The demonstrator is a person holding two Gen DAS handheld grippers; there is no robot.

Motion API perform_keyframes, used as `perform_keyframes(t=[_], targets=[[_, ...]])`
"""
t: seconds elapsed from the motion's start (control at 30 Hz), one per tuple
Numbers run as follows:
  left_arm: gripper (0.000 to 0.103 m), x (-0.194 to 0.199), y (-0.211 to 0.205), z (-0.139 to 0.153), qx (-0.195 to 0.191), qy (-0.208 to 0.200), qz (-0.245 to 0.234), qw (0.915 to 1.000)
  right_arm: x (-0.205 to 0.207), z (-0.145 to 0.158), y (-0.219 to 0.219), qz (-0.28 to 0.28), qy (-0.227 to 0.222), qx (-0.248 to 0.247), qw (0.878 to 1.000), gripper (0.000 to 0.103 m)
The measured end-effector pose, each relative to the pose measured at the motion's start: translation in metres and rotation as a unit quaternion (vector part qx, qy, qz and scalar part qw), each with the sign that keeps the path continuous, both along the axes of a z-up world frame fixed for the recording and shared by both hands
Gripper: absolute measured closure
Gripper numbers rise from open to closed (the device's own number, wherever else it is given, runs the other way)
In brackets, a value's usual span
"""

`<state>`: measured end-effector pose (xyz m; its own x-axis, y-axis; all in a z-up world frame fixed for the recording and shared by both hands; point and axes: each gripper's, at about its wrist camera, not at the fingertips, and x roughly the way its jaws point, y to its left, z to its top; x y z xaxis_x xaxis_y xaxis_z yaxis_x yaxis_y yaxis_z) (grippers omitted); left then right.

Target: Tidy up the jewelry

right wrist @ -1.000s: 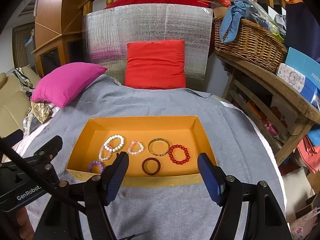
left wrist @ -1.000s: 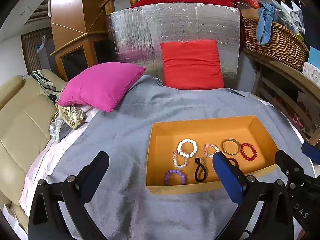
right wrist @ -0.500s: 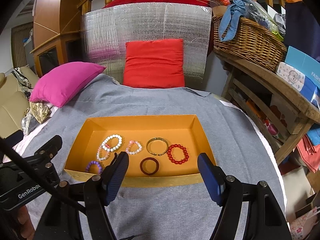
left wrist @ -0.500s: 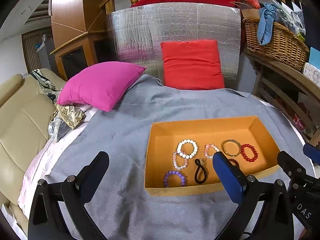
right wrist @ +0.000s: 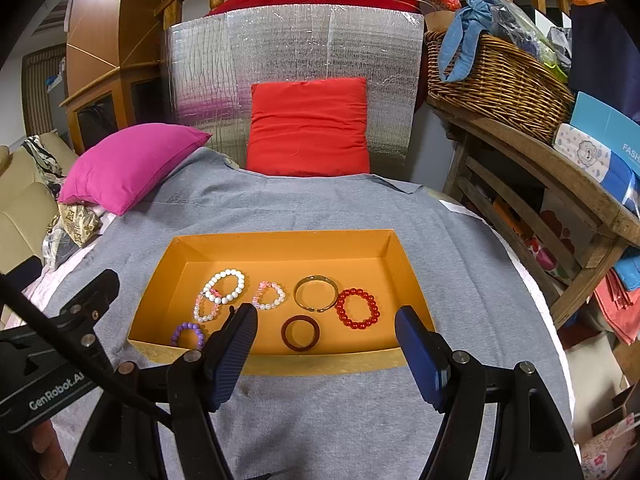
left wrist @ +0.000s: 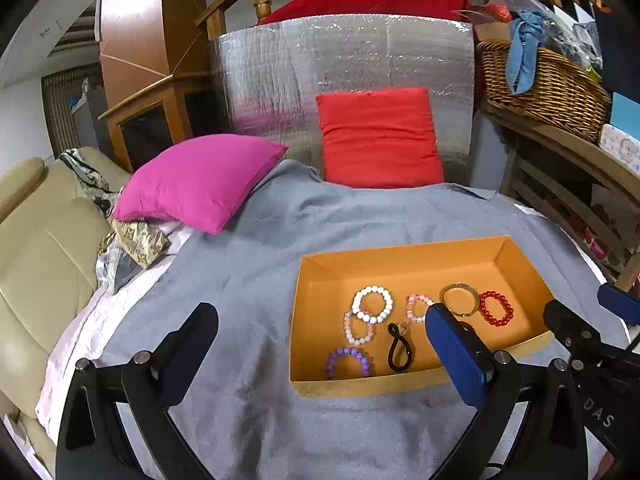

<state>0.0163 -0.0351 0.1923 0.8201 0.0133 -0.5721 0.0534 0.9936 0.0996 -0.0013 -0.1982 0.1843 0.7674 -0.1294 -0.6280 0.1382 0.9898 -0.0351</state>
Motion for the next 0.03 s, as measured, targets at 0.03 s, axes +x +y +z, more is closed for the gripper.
perform_keyframes(t=[0.03], targets=[[0.0,0.0004,0.0012,0.0003,-0.002,0.001,0.0,1.0,0.0004,-0.0001,-0.0001,0.0,0.0,-0.001,1.0,0.028]])
